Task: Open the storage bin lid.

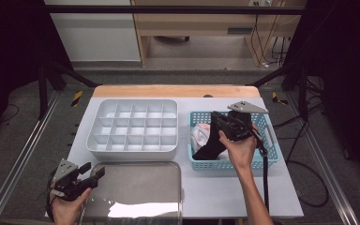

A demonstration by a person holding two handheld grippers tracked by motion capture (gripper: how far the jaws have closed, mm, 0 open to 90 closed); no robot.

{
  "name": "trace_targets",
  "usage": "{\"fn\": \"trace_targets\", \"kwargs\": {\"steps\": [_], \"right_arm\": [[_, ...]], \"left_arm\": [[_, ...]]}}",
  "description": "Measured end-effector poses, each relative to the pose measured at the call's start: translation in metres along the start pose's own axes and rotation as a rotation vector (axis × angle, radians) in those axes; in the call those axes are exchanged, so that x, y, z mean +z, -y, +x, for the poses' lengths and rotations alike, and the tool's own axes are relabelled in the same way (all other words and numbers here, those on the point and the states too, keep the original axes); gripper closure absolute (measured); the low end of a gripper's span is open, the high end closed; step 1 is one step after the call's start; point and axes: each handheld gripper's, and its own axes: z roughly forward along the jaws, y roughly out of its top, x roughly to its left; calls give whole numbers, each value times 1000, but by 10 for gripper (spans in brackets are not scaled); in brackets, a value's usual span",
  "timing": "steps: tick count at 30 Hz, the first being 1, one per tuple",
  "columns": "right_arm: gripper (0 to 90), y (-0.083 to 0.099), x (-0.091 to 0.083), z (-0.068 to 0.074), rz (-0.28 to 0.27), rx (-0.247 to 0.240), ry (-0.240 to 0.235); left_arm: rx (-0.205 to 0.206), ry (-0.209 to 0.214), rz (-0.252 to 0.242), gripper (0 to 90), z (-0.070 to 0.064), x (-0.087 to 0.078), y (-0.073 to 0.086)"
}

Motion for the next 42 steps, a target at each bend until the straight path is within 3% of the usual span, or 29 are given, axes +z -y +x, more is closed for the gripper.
{"fn": "trace_targets", "kwargs": {"steps": [10, 25, 33, 42], "right_arm": [[846, -31, -23, 3, -115, -3, -13], [847, -67, -58, 19, -214, -63, -18], [847, -71, -78, 32, -243, -90, -62], [847, -58, -104, 49, -248, -121, -125]], "left_arm": [[1, 1, 1, 381, 0, 0, 0], [4, -1, 7, 382, 0, 1, 0], [5, -2, 7, 383, 0, 1, 0], [6, -7, 2, 383, -1, 1, 0]]}}
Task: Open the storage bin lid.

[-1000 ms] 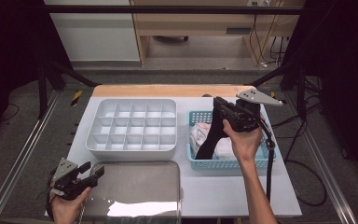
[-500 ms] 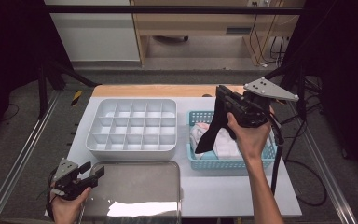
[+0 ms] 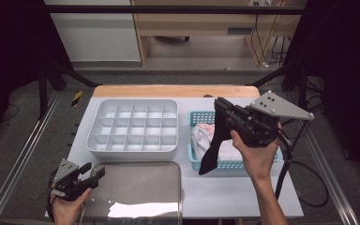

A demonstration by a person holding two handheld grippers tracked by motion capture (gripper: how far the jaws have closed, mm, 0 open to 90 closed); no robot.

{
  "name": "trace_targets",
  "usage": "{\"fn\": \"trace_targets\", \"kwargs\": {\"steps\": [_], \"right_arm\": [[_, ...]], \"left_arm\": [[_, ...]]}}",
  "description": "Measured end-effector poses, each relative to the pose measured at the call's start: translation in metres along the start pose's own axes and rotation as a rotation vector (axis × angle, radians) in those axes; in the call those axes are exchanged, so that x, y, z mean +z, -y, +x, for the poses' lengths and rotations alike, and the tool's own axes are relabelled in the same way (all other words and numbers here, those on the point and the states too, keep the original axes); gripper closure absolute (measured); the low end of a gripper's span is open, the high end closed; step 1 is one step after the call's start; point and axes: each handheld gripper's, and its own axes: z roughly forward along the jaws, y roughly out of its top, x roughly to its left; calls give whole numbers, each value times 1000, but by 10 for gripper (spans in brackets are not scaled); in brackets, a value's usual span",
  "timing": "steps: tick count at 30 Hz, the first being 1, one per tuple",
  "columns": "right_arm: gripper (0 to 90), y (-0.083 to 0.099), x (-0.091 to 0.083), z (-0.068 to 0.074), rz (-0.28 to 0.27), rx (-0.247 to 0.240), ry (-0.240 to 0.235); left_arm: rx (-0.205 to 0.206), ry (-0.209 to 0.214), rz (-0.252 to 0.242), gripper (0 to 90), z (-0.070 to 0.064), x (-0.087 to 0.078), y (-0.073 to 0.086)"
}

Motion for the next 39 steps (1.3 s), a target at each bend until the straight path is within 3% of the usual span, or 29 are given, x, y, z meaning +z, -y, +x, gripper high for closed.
{"fn": "trace_targets", "kwargs": {"steps": [7, 15, 24, 39], "right_arm": [[846, 22, -11, 12, 30, -4, -51], [846, 52, -11, 19, 87, 19, -117], [845, 88, -6, 23, 182, 35, -138], [844, 156, 1, 19, 388, 94, -151]], "left_arm": [[14, -10, -7, 393, -1, 0, 0], [42, -31, -31, 409, -2, -2, 0], [87, -35, -78, 442, -4, -3, 0], [90, -43, -81, 438, -4, -5, 1]]}}
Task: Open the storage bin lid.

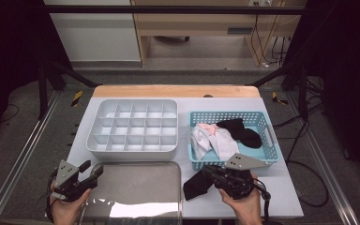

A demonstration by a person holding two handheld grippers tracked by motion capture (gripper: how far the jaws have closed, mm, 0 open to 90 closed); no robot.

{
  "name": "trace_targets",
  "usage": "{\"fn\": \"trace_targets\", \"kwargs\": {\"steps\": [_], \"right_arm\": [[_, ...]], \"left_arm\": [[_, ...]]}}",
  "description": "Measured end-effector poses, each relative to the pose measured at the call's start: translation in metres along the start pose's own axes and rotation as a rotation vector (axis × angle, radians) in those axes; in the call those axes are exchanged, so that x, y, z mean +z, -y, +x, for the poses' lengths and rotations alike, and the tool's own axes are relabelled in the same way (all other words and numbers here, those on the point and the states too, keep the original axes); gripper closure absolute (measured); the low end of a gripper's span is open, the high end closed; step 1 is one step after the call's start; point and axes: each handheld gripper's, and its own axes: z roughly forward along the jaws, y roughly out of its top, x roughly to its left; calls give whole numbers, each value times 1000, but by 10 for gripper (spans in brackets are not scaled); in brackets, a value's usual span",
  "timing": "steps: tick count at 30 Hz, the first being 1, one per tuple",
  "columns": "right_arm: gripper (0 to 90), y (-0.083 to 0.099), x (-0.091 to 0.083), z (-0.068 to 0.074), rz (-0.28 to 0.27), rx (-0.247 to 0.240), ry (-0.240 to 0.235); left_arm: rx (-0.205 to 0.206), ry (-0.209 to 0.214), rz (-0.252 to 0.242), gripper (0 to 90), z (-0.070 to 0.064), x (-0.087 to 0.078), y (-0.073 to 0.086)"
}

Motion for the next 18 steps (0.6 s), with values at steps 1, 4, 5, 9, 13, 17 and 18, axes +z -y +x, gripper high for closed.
{"fn": "trace_targets", "kwargs": {"steps": [1, 4, 5, 9, 13, 17, 18], "right_arm": [[843, 5, 3, -2, 14, 6, 3], [842, 18, 12, -10, 47, 31, 7], [841, 22, 16, -13, 61, 34, 19], [834, 42, 33, -23, 120, 51, 36], [801, 54, 43, -29, 150, 68, 32], [717, 60, 49, -30, 159, 58, 46], [691, 60, 50, -29, 154, 53, 53]], "left_arm": [[-3, -1, -1, 436, 0, 0, 0], [-1, -7, 3, 431, 0, 0, 0], [-1, -6, 6, 431, 0, 0, 0], [1, -13, 15, 429, 0, 1, 0], [1, -13, 50, 423, 2, 5, 2], [-11, -13, 56, 410, 4, 6, 3], [-14, -10, 54, 404, 5, 5, 3]]}}
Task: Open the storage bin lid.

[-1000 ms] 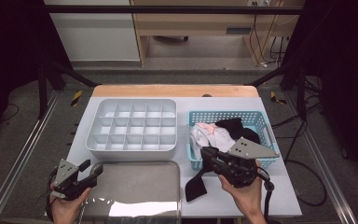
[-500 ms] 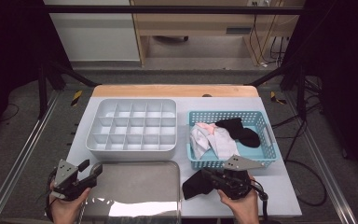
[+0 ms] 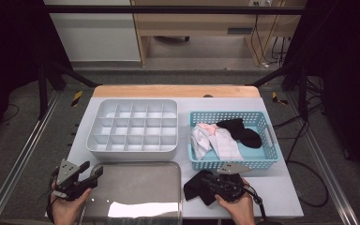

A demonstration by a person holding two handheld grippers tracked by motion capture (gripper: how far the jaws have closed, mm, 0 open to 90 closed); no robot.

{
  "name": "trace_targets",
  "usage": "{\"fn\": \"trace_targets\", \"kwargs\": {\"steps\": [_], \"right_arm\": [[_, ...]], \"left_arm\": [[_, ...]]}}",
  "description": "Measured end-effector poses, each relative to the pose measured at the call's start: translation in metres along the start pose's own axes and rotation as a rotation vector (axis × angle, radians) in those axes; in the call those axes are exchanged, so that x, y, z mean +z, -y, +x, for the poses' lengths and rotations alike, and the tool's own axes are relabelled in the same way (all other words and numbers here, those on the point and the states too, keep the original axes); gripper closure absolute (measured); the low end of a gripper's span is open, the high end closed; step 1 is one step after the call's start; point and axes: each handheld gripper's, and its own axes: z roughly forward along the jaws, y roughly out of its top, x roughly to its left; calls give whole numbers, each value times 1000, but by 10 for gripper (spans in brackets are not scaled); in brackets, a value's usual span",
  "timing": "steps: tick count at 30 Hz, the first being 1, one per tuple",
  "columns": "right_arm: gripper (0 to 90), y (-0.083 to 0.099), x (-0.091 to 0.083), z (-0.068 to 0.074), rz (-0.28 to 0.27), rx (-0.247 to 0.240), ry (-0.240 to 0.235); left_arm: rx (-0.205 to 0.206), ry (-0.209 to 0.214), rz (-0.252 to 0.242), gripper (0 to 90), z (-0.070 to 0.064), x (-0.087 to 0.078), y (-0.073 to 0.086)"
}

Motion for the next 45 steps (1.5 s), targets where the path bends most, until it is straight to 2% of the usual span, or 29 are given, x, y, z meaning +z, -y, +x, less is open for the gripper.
{"fn": "trace_targets", "kwargs": {"steps": [2, 5, 8, 13, 16, 20, 22, 25, 32, 34, 37, 41, 45], "right_arm": [[640, -1, -2, 0, -23, -3, -5], [573, -3, -8, -1, -93, -25, -9], [527, -11, -23, -2, -159, -22, -14], [489, -29, -41, -15, -236, -25, 68], [451, -44, -48, -29, -270, -13, 139], [401, -66, -48, -47, -287, 22, 196], [388, -75, -45, -55, -279, 20, 227], [366, -87, -37, -66, -261, 33, 245], [292, -110, -22, -88, -279, 46, 319], [274, -116, -19, -95, -284, 53, 325], [271, -121, -11, -106, -271, 48, 369], [261, -124, 2, -121, -242, 60, 381], [268, -121, 13, -134, -204, 98, 396]], "left_arm": [[-9, -2, 1, 390, 1, 0, 0], [-32, -1, 13, 367, 3, -1, 0], [-42, -1, 22, 356, 4, 0, 1], [-40, 8, 42, 346, 4, 3, 1], [-38, 9, 31, 346, 4, 2, 0], [-41, 13, 30, 348, 4, 2, 0], [-41, 13, 29, 347, 4, 2, 0], [-39, 11, 29, 348, 4, 2, 0], [-41, 14, 30, 352, 5, 2, 0], [-41, 15, 31, 353, 5, 2, 0], [-42, 16, 29, 354, 6, 2, 0], [-42, 16, 31, 357, 6, 2, 0], [-43, 20, 35, 364, 5, 3, 1]]}}
